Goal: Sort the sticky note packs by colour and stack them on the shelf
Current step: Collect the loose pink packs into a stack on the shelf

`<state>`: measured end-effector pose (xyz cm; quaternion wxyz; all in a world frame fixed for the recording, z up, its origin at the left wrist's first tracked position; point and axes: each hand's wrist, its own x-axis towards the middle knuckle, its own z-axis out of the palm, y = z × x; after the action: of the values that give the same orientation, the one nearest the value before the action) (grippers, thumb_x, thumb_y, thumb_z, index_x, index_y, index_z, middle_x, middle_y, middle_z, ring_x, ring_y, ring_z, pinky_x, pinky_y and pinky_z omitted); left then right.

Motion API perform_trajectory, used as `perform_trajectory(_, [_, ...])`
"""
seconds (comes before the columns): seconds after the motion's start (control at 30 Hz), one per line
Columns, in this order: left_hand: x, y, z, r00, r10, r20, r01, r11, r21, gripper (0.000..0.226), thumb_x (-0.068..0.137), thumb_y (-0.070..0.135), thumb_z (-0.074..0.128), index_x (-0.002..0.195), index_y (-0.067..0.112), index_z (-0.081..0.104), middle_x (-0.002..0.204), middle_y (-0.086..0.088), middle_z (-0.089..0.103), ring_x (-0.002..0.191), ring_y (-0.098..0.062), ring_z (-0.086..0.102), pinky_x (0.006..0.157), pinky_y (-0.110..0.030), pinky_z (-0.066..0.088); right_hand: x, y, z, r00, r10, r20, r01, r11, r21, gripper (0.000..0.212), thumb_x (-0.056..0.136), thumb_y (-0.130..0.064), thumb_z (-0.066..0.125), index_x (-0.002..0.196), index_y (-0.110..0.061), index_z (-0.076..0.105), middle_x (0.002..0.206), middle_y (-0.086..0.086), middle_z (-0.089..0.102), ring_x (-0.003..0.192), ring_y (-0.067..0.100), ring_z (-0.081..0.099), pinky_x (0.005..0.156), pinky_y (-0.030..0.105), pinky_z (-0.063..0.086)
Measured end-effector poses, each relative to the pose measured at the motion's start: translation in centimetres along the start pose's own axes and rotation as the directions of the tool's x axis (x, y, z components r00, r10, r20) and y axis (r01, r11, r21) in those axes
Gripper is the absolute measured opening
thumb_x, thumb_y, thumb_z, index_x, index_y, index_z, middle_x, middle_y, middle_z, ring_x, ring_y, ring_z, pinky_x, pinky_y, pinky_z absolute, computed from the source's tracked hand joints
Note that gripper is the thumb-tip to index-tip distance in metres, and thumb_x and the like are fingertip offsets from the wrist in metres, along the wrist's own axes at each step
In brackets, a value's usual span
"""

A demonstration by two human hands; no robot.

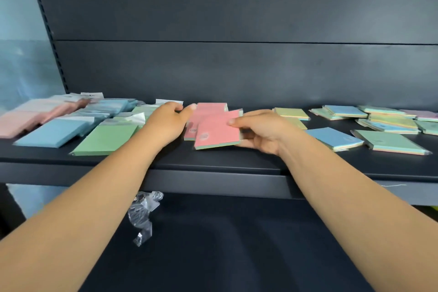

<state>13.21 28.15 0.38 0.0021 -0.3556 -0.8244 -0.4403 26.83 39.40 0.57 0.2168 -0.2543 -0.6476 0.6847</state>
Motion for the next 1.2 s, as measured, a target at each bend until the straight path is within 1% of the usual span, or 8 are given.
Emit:
perform_trajectory(0.13, [-2.8, -1.0, -0.8, 0.977, 0.189, 0.102, -0.196, 0.979, 0.06, 0.04, 0.089, 0.037, 0.056, 0.123, 0.017, 0.056, 0.116, 0.002, 0.058, 0.113, -0.016, 0.052, 0.091, -0.022, 0.035, 0.7, 0.0, 2.0, 1.0, 0.024, -0.014, -0.027, 0.968, -0.249, 0.018, 0.085, -0.008, 0.064, 0.071, -0.011, 0.053, 0.065, 0.004, 0.055, 0.051, 0.012, 0.054, 0.039, 0.015, 0.049])
perform_trajectory(0.3, [-3.6, -2.1, -1.0, 0.923, 0.271, 0.272, -0.342, 0.903, 0.261, 0.043, 0.084, 0.039, 0.062, 0.124, 0.026, 0.056, 0.115, 0.009, 0.045, 0.1, -0.002, 0.039, 0.076, -0.01, 0.024, 2.1, -1.4, 1.4, 0.999, -0.021, -0.038, -0.017, 0.624, -0.781, 0.027, 0.085, -0.042, 0.061, 0.083, -0.015, 0.055, 0.074, -0.002, 0.053, 0.063, 0.012, 0.05, 0.049, 0.021, 0.041])
perform_trajectory(0.47, [-2.5, -2.1, -0.4, 0.922, 0.305, 0.238, -0.362, 0.896, 0.258, 0.034, 0.082, 0.031, 0.066, 0.114, 0.02, 0.062, 0.112, 0.007, 0.045, 0.094, -0.003, 0.041, 0.072, -0.007, 0.023, 5.4, -2.4, -0.6, 0.996, -0.091, 0.023, 0.073, 0.6, -0.796, 0.043, 0.091, -0.041, 0.052, 0.117, -0.007, 0.057, 0.125, 0.008, 0.054, 0.111, 0.02, 0.052, 0.087, 0.029, 0.044])
perform_trajectory(0.6, [-1.5, -2.1, 0.2, 0.921, 0.32, 0.221, -0.378, 0.87, 0.317, 0.033, 0.082, 0.027, 0.067, 0.112, 0.014, 0.065, 0.104, 0.005, 0.047, 0.089, -0.006, 0.042, 0.071, -0.008, 0.025, 8.5, -2.1, -0.3, 0.981, -0.047, 0.186, 0.182, 0.534, -0.825, 0.037, 0.097, -0.037, 0.042, 0.129, -0.02, 0.052, 0.135, -0.003, 0.05, 0.125, 0.014, 0.043, 0.098, 0.022, 0.028])
perform_trajectory(0.73, [0.2, -1.8, 1.1, 0.922, 0.288, 0.258, -0.371, 0.847, 0.381, 0.036, 0.085, 0.03, 0.063, 0.118, 0.015, 0.062, 0.12, 0.0, 0.051, 0.097, -0.012, 0.05, 0.073, -0.009, 0.026, 11.7, -1.9, 0.0, 0.961, -0.001, 0.275, 0.249, 0.427, -0.869, 0.043, 0.1, -0.033, 0.035, 0.14, -0.019, 0.04, 0.148, -0.004, 0.037, 0.137, 0.014, 0.031, 0.109, 0.022, 0.018])
perform_trajectory(0.87, [2.9, -1.5, 1.7, 0.922, 0.226, 0.314, -0.35, 0.835, 0.424, 0.038, 0.086, 0.031, 0.061, 0.121, 0.015, 0.059, 0.125, -0.001, 0.049, 0.103, -0.012, 0.048, 0.074, -0.008, 0.024, 14.7, -1.8, -0.4, 0.959, -0.024, 0.283, 0.271, 0.373, -0.887, 0.045, 0.1, -0.036, 0.034, 0.142, -0.021, 0.036, 0.149, -0.003, 0.036, 0.135, 0.016, 0.033, 0.107, 0.023, 0.023])
perform_trajectory(1.07, [4.8, -1.9, 2.6, 0.921, 0.219, 0.321, -0.347, 0.835, 0.426, 0.036, 0.086, 0.031, 0.061, 0.118, 0.015, 0.06, 0.124, 0.001, 0.048, 0.092, -0.005, 0.039, 0.073, -0.008, 0.024, 17.8, -1.4, -1.4, 0.947, -0.071, 0.313, 0.313, 0.419, -0.853, 0.02, 0.099, -0.036, 0.035, 0.108, -0.025, 0.048, 0.108, -0.004, 0.05, 0.099, 0.013, 0.043, 0.086, 0.024, 0.03])
perform_trajectory(1.2, [4.0, -2.1, 2.1, 0.92, 0.226, 0.32, -0.351, 0.837, 0.42, 0.036, 0.086, 0.031, 0.062, 0.119, 0.017, 0.061, 0.125, 0.002, 0.049, 0.092, -0.005, 0.041, 0.074, -0.007, 0.024, 17.5, -1.6, -1.6, 0.931, -0.063, 0.359, 0.349, 0.442, -0.826, 0.037, 0.098, -0.037, 0.038, 0.13, -0.02, 0.049, 0.128, -0.002, 0.053, 0.106, 0.012, 0.047, 0.093, 0.022, 0.03])
